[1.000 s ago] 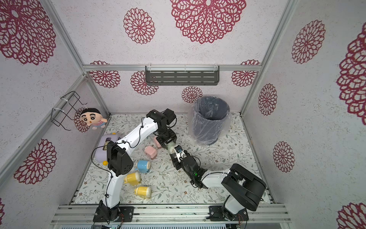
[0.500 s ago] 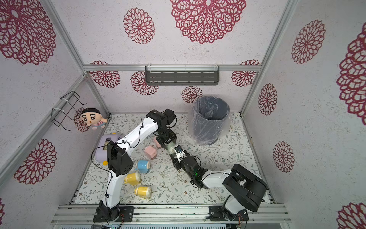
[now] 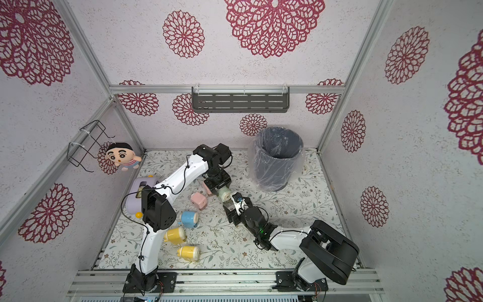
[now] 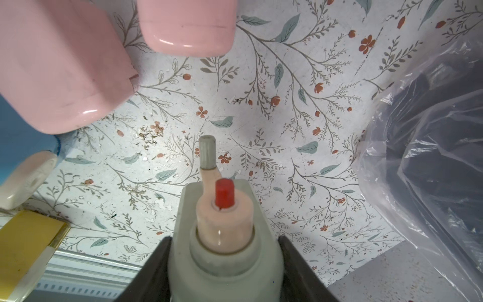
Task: Take out the pencil sharpener tray and clean the shavings
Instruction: Open the container of the pencil sharpener.
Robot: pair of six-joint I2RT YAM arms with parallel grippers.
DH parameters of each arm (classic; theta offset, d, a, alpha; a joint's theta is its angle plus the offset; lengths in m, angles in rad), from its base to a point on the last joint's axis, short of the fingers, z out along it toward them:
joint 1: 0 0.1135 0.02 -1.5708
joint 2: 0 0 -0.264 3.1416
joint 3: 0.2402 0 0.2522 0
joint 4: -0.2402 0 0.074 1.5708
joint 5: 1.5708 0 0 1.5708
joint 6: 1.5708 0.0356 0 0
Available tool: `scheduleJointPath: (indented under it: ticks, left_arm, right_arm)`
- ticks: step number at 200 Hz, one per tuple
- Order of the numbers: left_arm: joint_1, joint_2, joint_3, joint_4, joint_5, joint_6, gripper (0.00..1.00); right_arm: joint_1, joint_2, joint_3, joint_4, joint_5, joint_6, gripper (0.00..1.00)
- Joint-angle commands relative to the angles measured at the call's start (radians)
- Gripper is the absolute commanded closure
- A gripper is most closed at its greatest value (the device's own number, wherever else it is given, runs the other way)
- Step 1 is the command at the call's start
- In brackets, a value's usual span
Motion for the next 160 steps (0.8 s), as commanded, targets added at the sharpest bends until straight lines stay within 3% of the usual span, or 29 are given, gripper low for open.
scheduleJointPath:
  ticks: [1, 101, 160]
  left_arm:
    - [0.004, 0.003, 0.017, -0.005, -0.018, 0.0, 0.94]
    - [0.003, -0.004, 0.011, -0.009, -0.019, 0.0, 0.94]
    - [0.001, -0.008, 0.007, -0.009, -0.023, 0.0, 0.94]
  right_arm:
    - [-0.003, 0.006, 0.032, 0.031, 0.016, 0.003, 0.18]
    - [-0.02, 0.098, 0.076, 0.046, 0.0, 0.027, 0.23]
    - [-0.033, 0.129, 0.098, 0.049, -0.031, 0.03, 0.19]
